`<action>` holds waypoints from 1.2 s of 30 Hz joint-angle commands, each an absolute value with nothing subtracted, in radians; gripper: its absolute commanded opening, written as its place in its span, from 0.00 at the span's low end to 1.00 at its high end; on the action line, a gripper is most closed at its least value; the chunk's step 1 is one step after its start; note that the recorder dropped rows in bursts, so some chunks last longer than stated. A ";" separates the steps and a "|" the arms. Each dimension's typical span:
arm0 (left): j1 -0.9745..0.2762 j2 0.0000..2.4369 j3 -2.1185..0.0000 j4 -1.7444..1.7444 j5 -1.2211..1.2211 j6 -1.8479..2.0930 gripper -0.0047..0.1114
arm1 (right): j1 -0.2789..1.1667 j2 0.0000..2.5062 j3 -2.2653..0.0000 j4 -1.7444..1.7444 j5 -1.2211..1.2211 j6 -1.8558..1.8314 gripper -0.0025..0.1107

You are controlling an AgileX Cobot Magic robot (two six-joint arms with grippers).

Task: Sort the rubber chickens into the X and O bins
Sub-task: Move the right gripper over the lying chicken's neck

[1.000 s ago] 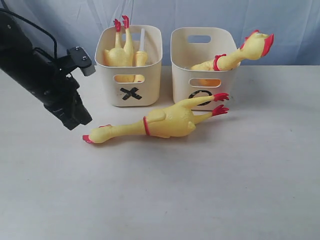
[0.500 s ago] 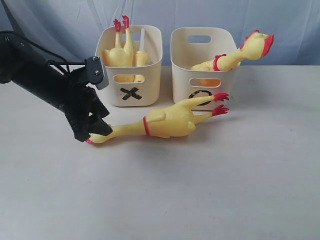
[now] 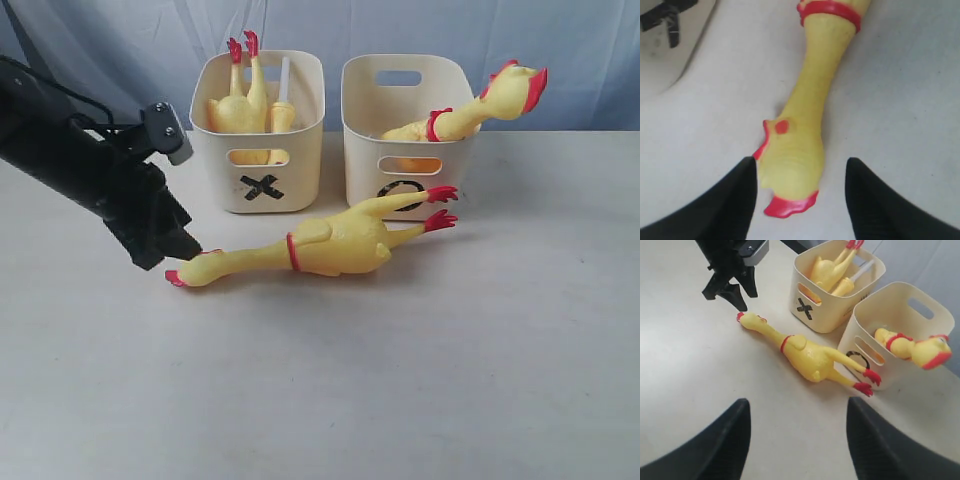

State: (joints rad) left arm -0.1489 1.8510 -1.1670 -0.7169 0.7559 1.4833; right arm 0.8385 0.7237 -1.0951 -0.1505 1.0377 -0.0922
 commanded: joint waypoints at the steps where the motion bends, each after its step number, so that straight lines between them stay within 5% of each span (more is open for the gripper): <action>1: -0.094 1.792 -1.167 -0.751 0.763 1.454 0.48 | 0.838 0.844 -1.061 -0.148 0.867 -0.169 0.50; 22: 0.195 1.688 -1.167 -0.623 0.676 0.929 0.47 | 0.840 1.448 -1.053 -0.070 0.391 -0.443 0.50; 30: 0.237 1.678 -1.115 -0.761 0.688 1.009 0.47 | 0.840 1.606 -1.053 -0.009 0.308 -0.574 0.50; 36: 0.237 1.563 -1.032 -0.856 0.687 1.192 0.23 | 0.840 1.670 -1.053 -0.009 0.277 -0.630 0.50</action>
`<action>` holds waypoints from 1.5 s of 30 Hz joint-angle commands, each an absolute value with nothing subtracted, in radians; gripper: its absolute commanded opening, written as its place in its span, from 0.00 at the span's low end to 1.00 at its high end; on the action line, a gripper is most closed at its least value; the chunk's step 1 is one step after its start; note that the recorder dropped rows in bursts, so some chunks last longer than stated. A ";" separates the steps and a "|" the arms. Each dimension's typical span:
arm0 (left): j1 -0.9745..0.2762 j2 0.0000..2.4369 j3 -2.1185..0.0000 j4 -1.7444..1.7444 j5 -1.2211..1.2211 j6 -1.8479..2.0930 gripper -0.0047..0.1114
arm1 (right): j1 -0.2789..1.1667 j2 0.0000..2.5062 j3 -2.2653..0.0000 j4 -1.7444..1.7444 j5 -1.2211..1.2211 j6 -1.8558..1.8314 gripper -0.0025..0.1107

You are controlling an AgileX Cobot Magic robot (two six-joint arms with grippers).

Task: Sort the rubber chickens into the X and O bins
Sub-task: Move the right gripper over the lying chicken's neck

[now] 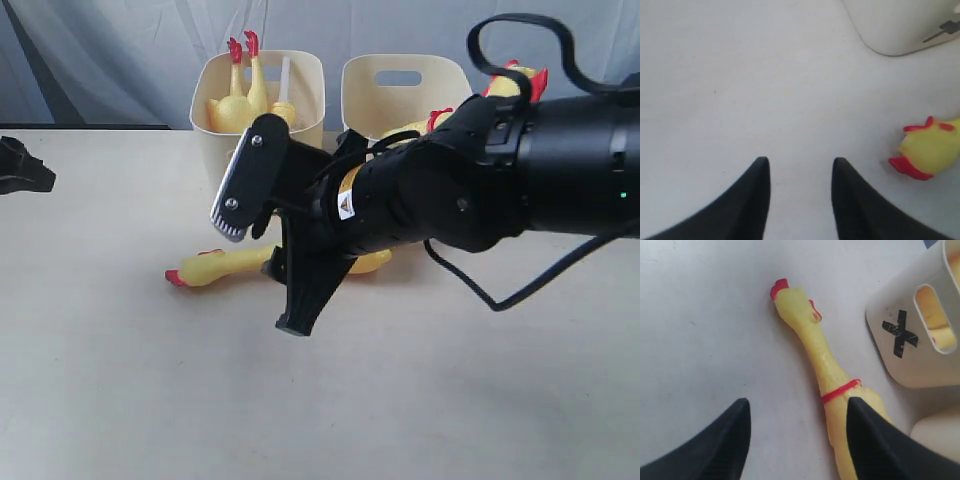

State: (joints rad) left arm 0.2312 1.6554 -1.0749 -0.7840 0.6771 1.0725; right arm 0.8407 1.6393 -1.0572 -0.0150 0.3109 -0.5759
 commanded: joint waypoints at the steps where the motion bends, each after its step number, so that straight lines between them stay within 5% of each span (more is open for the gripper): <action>1: 0.237 1.535 -1.020 -0.856 0.687 1.197 0.18 | 0.840 1.679 -1.053 -0.009 0.273 -0.638 0.50; 7: 0.237 1.311 -0.952 -0.856 0.689 1.208 0.04 | 0.840 1.712 -1.055 -0.013 0.205 -0.661 0.50; 22: 0.237 0.819 -0.754 -0.870 0.598 1.159 0.04 | 0.840 1.782 -1.055 -0.016 0.096 -0.686 0.43; 33: 0.237 0.806 -0.716 -0.896 0.561 1.209 0.04 | 0.839 1.782 -1.055 -0.016 0.085 -0.681 0.43; 39: 0.235 0.863 -0.716 -1.057 0.622 1.359 0.16 | 0.839 1.764 -1.055 -0.012 0.099 -0.679 0.42; 45: 0.235 0.927 -0.716 -1.110 0.632 1.373 0.41 | 0.839 1.735 -1.055 -0.013 0.100 -0.677 0.38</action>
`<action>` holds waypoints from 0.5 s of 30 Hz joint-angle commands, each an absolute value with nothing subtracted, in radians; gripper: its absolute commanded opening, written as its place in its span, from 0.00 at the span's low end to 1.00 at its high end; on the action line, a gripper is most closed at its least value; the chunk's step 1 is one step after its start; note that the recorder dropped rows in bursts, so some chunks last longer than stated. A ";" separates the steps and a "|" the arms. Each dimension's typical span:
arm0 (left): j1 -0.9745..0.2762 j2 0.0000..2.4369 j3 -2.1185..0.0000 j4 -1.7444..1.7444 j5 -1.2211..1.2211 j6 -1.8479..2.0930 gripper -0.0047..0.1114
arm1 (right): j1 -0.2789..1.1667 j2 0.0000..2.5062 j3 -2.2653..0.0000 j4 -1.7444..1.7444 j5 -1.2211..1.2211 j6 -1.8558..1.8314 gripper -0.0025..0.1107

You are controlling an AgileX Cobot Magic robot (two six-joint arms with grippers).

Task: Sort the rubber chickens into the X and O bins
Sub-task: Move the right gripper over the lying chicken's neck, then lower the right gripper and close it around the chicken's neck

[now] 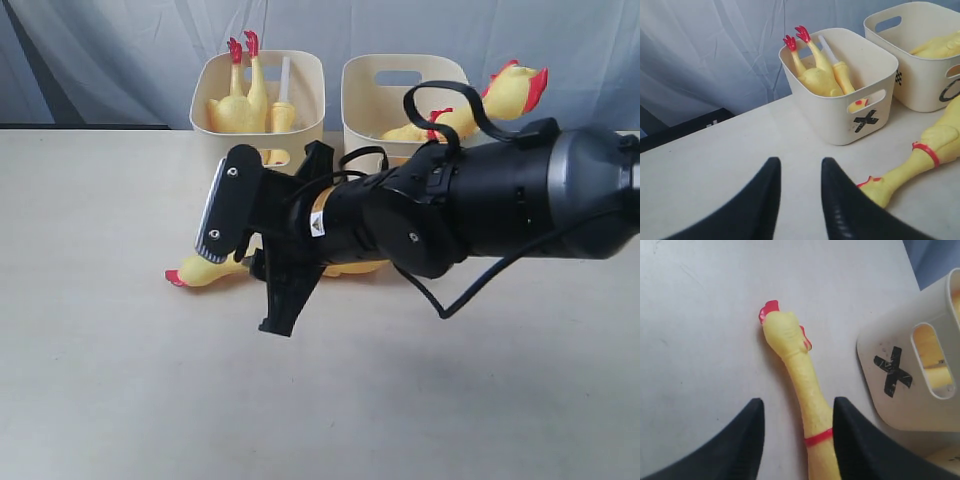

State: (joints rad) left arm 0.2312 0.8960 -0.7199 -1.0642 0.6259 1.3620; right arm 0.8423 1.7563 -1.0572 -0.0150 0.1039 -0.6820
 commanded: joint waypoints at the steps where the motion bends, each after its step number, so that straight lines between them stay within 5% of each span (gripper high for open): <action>1: 0.235 0.932 -0.716 -1.117 0.632 1.373 0.43 | 0.839 1.735 -1.055 -0.021 0.100 -0.677 0.38; 15: 0.235 0.935 -0.716 -1.140 0.630 1.373 0.46 | 0.658 1.737 -1.053 -0.182 0.178 -0.679 0.39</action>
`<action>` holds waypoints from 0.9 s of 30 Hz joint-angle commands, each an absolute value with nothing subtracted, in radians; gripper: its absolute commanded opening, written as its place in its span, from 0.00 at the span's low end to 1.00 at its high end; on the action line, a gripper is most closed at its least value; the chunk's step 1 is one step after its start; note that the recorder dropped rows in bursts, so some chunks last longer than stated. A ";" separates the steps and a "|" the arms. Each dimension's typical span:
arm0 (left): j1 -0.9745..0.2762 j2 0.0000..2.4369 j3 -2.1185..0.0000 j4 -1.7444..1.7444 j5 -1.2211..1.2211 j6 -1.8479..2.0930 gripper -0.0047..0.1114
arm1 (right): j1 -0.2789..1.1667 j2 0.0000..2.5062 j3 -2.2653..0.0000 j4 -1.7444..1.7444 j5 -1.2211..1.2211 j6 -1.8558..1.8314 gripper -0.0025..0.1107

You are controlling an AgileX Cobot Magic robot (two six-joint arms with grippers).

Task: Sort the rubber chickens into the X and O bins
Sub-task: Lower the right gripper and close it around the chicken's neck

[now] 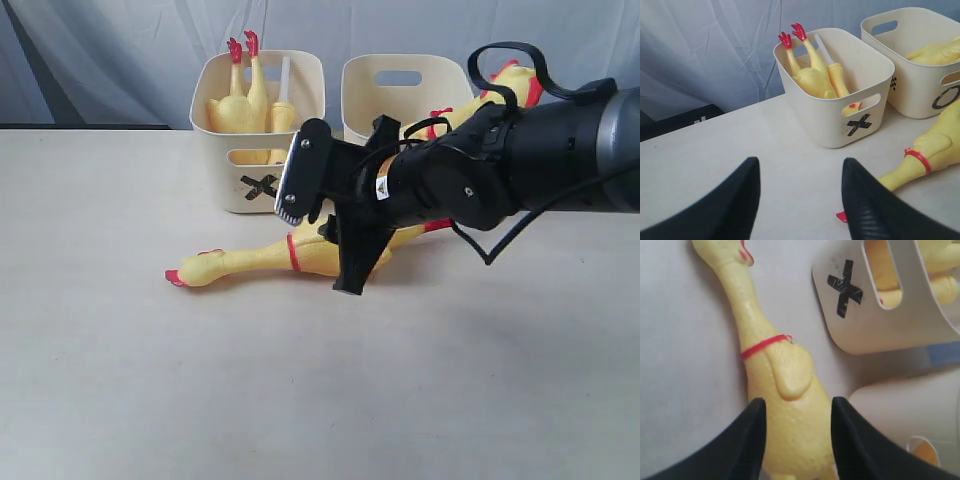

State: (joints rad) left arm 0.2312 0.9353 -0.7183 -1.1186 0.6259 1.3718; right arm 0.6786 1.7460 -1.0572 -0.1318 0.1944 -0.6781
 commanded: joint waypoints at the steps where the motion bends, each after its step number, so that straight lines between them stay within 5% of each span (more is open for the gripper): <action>1: 0.235 0.935 -0.716 -1.141 0.630 1.373 0.46 | 0.658 1.737 -1.053 -0.195 0.192 -0.679 0.42; 5: 0.235 0.935 -0.716 -1.150 0.628 1.373 0.46 | 0.658 1.737 -1.053 -0.222 0.253 -0.679 0.55; 27: 0.235 0.935 -0.716 -1.151 0.664 1.366 0.46 | 0.659 1.806 -1.053 -0.039 0.055 -0.691 0.55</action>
State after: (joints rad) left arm 0.2312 0.9351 -0.7183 -1.1431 0.6518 1.3699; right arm 0.6632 1.8070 -1.0572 -0.0275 0.0697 -0.6781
